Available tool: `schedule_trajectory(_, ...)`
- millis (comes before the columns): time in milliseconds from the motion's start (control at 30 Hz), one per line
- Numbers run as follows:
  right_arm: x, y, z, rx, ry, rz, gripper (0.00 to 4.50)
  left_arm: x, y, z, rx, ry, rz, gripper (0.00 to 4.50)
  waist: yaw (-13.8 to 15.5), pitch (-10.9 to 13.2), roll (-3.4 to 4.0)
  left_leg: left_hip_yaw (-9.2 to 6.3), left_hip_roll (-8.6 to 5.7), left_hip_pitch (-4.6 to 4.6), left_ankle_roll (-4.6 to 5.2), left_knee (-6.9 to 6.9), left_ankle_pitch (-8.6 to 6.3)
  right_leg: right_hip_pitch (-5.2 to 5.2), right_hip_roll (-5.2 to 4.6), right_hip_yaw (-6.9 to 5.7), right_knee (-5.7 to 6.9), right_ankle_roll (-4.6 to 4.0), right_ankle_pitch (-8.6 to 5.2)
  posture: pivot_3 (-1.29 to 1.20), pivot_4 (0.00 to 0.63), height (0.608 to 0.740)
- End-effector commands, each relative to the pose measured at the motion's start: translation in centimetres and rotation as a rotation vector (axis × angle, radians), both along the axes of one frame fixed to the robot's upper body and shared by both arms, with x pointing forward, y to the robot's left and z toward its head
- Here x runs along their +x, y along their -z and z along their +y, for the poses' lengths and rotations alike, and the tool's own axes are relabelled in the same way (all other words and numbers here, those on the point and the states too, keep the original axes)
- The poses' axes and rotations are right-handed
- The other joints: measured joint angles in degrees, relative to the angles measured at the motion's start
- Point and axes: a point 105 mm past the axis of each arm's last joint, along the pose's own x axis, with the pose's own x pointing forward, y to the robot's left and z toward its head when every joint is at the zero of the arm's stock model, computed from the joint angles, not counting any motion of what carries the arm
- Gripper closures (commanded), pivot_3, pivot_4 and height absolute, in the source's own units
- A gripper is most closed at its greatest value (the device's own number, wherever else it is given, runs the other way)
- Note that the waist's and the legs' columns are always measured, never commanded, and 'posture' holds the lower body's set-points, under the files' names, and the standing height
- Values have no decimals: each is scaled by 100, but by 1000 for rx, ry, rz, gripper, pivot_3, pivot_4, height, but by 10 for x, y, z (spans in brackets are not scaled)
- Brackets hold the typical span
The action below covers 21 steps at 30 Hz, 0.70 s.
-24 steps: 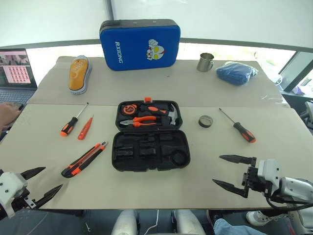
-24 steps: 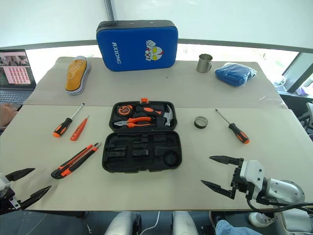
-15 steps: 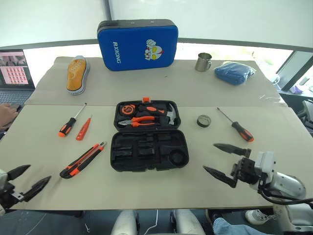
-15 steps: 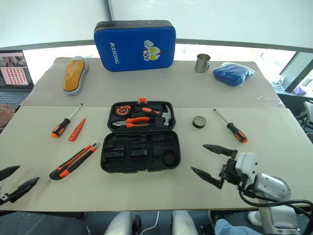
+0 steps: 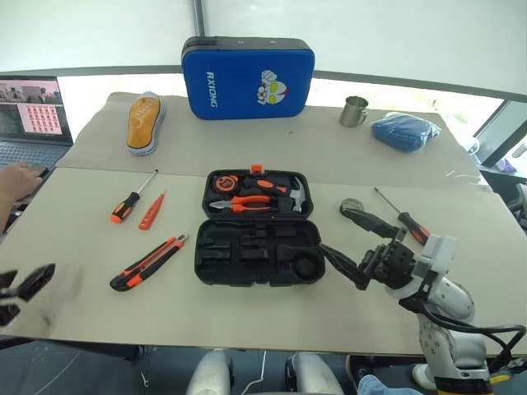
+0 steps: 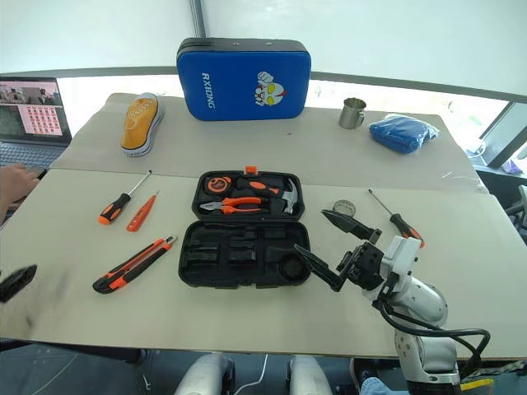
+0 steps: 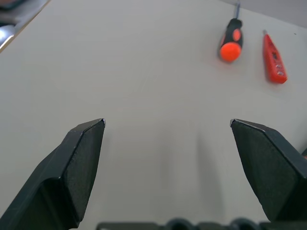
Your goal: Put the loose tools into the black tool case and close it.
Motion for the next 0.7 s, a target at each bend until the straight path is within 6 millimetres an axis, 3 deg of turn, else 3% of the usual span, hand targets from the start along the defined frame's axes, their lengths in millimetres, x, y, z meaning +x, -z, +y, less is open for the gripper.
schedule_trajectory(33,0,-9,3,-11,-6,-44,8,44,-9,-13,73,56,73,0,-9,0,-1,1,3,-3,-2,0,1,-4,6,2,0,-3,2,0,150,740)
schedule_trajectory(100,1,-9,4,-13,-5,-44,8,70,-9,-13,92,56,105,0,-70,-6,-10,0,2,2,-4,0,2,1,15,3,1,-4,2,0,150,740)
schedule_trajectory(267,0,-10,5,-16,6,-45,8,112,0,-21,154,85,173,0,-199,4,5,0,2,-29,-5,-3,1,-48,22,14,13,-6,4,0,150,740)
schedule_trajectory(433,-4,-9,2,-18,39,-44,8,128,14,-24,191,120,246,0,-201,5,4,23,3,-42,-5,-2,0,-54,27,6,9,-6,4,0,150,740)
schedule_trajectory(533,-9,-5,-2,-23,63,-35,0,134,16,-25,194,127,228,676,-163,6,1,32,3,-44,-5,-2,0,-54,22,5,8,-5,3,0,150,740)
schedule_trajectory(700,-14,0,-2,-36,68,-19,0,140,10,-25,191,149,121,2519,-147,6,0,35,2,-44,-5,3,0,-51,14,3,8,-4,2,0,150,740)
